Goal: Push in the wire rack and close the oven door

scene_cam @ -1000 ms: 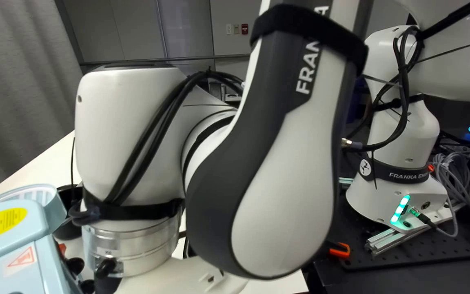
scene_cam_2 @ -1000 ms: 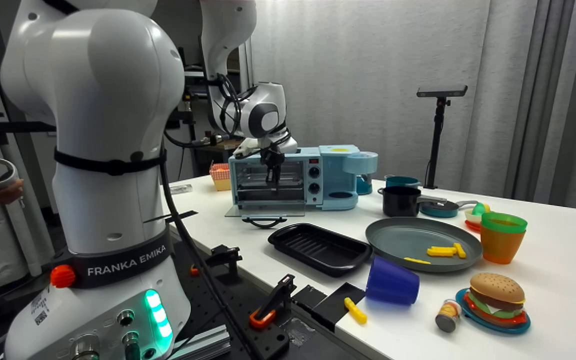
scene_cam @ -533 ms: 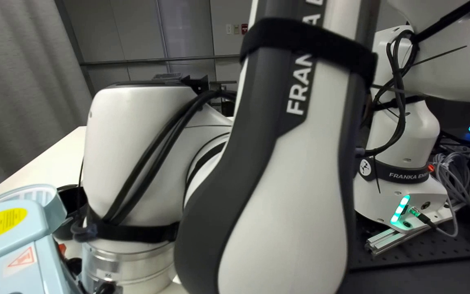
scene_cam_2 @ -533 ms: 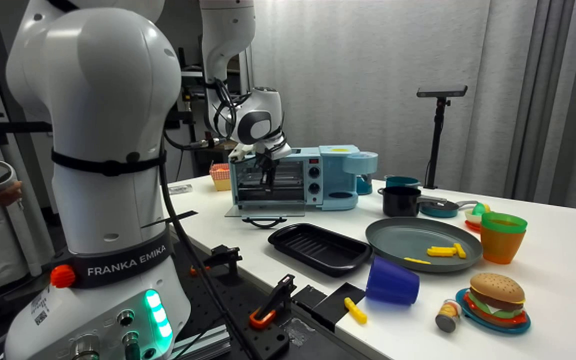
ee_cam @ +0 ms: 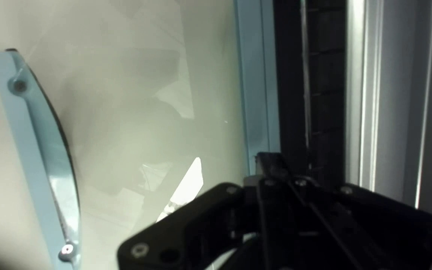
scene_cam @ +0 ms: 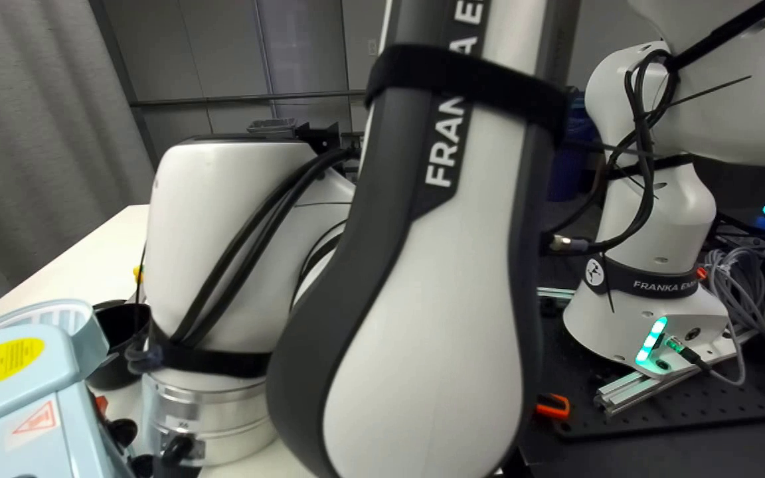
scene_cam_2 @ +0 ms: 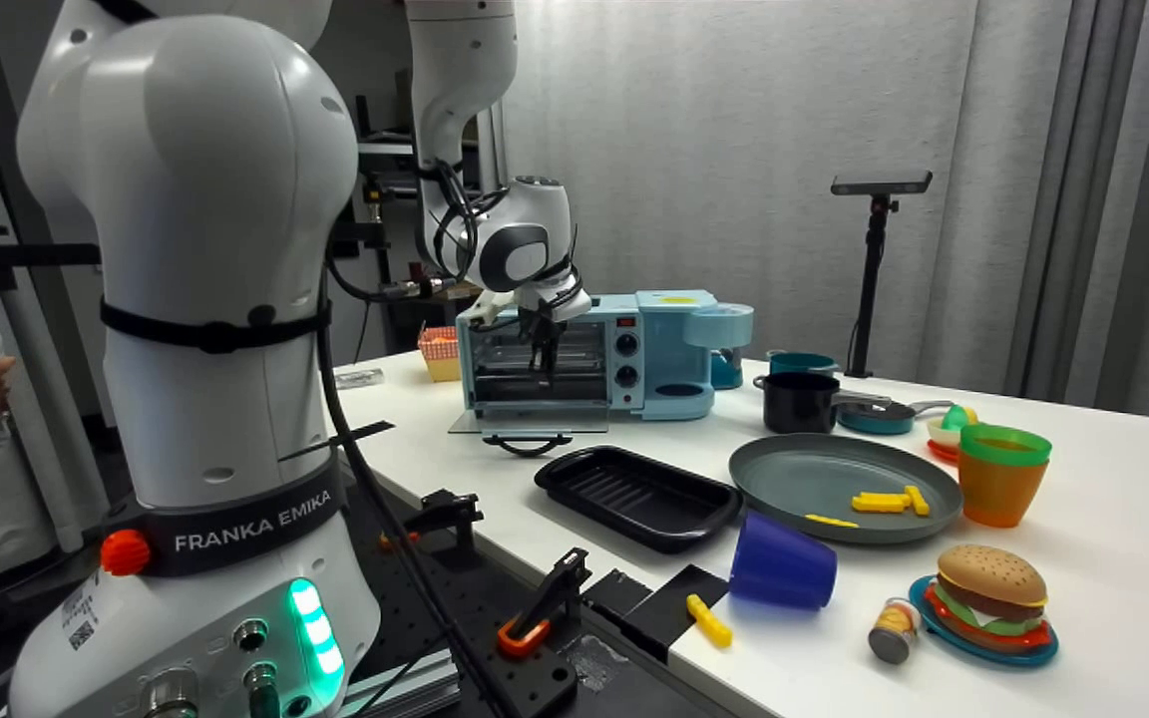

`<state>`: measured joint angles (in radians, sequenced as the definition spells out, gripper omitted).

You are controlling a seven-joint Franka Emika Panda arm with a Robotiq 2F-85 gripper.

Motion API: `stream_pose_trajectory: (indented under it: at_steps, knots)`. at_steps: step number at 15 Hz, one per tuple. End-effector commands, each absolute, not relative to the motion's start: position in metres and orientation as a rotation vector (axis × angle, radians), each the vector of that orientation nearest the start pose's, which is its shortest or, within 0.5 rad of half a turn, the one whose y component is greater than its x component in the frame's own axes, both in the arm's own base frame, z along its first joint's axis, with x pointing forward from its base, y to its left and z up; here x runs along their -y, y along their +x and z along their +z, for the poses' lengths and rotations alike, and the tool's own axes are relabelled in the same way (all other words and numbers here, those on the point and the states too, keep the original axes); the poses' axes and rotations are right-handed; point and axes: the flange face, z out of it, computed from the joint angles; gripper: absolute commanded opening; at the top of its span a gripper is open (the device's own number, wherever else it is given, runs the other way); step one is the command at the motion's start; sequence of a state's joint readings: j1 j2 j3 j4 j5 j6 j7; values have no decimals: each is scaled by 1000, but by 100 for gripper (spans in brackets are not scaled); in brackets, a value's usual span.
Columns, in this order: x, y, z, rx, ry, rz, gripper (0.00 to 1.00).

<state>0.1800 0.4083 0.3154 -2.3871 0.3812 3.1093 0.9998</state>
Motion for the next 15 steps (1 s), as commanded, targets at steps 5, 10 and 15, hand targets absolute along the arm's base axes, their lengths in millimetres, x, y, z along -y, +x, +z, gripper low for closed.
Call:
stream_pose_trajectory:
  at_steps: [5, 10, 15]
  knots:
    - [-178, 452, 188, -1222, -2644, -153, 0]
    - [-153, 444, 193, -1165, -2807, -131, 0]
    - [-146, 446, 211, -1047, -2983, -150, 0]
